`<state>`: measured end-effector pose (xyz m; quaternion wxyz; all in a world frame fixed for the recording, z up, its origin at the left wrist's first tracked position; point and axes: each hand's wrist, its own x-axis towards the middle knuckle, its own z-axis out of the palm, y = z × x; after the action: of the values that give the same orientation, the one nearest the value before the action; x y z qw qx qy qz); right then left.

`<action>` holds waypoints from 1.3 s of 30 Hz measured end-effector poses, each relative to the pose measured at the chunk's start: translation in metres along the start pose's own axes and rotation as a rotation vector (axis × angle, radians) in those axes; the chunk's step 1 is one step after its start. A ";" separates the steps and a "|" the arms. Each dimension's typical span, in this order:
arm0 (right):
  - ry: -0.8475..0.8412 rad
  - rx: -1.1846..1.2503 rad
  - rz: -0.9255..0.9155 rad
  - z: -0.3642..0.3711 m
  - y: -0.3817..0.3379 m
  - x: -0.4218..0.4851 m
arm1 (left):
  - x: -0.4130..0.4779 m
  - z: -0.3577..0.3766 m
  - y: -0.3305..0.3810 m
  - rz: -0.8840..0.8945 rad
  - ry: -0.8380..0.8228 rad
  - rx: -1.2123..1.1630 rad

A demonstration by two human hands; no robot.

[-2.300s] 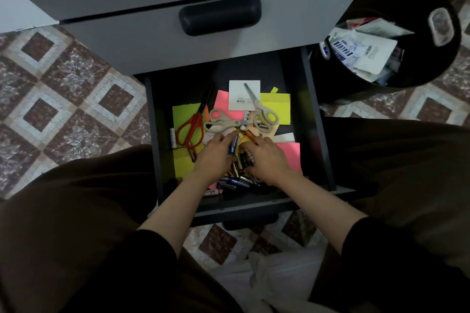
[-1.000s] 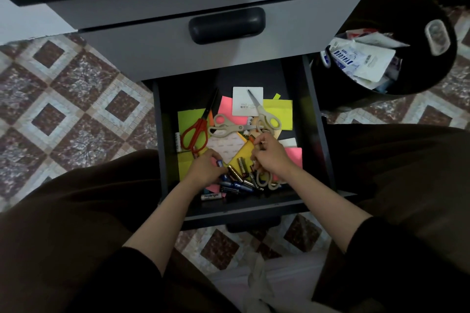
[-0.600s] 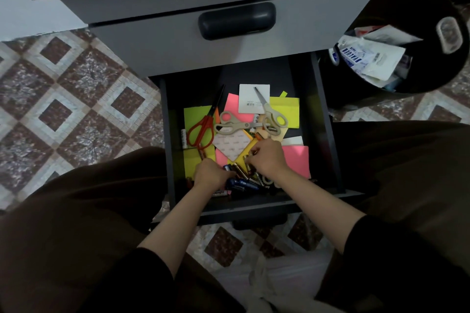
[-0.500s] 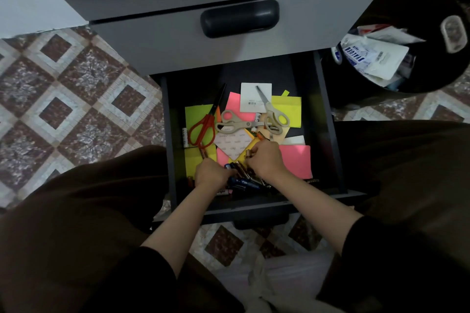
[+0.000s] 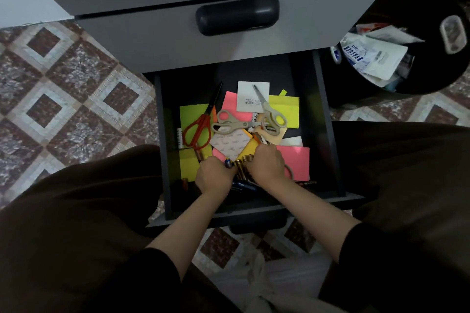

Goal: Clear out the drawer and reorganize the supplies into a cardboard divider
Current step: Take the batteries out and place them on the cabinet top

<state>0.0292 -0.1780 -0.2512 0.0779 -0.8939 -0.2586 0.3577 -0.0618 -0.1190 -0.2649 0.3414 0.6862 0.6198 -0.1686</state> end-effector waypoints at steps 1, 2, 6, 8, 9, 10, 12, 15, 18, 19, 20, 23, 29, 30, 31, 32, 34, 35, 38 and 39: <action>0.000 -0.005 -0.013 0.001 0.000 -0.001 | -0.001 0.001 0.001 0.012 0.002 -0.004; 0.001 -0.013 -0.029 0.002 0.000 -0.001 | -0.001 0.002 0.002 0.018 -0.001 -0.014; -0.002 -0.055 -0.073 0.006 -0.001 -0.006 | -0.003 0.001 0.005 0.024 -0.022 -0.059; 0.013 -0.054 -0.078 0.006 -0.001 -0.007 | -0.003 -0.003 0.005 0.003 -0.030 -0.086; 0.018 -0.051 -0.078 0.005 -0.002 -0.008 | -0.002 -0.004 0.005 0.000 -0.040 -0.111; 0.021 -0.049 -0.076 0.004 -0.002 -0.008 | -0.002 -0.005 0.005 0.002 -0.050 -0.138; 0.020 -0.031 -0.059 0.003 -0.004 -0.006 | -0.002 -0.006 0.003 0.003 -0.062 -0.172; 0.049 -0.029 -0.074 0.001 -0.008 -0.005 | 0.000 -0.007 0.000 0.012 -0.046 -0.250; 0.106 -0.052 -0.135 0.001 -0.010 -0.002 | 0.001 -0.011 0.001 0.041 0.001 -0.301; 0.115 -0.065 -0.148 0.003 -0.010 0.000 | 0.002 -0.013 0.001 0.047 0.013 -0.313; 0.118 -0.080 -0.155 0.004 -0.011 0.002 | 0.003 -0.014 0.002 0.049 0.019 -0.328; 0.086 -0.136 -0.170 0.006 -0.013 0.004 | 0.007 -0.016 0.002 0.040 0.022 -0.360; 0.019 -0.111 -0.178 0.004 -0.012 0.005 | 0.012 -0.016 -0.004 -0.029 0.012 -0.451; 0.021 -0.063 -0.174 0.004 -0.010 0.006 | 0.011 -0.018 -0.004 -0.038 0.005 -0.464; 0.022 -0.007 -0.175 0.003 -0.008 0.007 | 0.011 -0.020 -0.004 -0.043 -0.009 -0.482; 0.019 0.051 -0.170 0.002 -0.006 0.007 | 0.011 -0.021 -0.005 -0.050 -0.022 -0.517; 0.006 0.174 -0.139 -0.003 -0.003 0.006 | 0.008 -0.027 -0.004 -0.070 -0.045 -0.605; 0.000 0.248 -0.120 -0.005 -0.002 0.004 | 0.005 -0.030 -0.003 -0.075 -0.069 -0.642; -0.038 0.481 -0.057 -0.018 0.000 -0.005 | -0.008 -0.044 0.003 -0.054 -0.145 -0.751; -0.044 0.536 -0.048 -0.022 0.000 -0.007 | -0.014 -0.049 0.005 -0.033 -0.156 -0.766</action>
<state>0.0395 -0.1806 -0.2307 0.3145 -0.8271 -0.1776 0.4307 -0.0687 -0.0960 -0.2197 0.6162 0.4843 0.6209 0.0177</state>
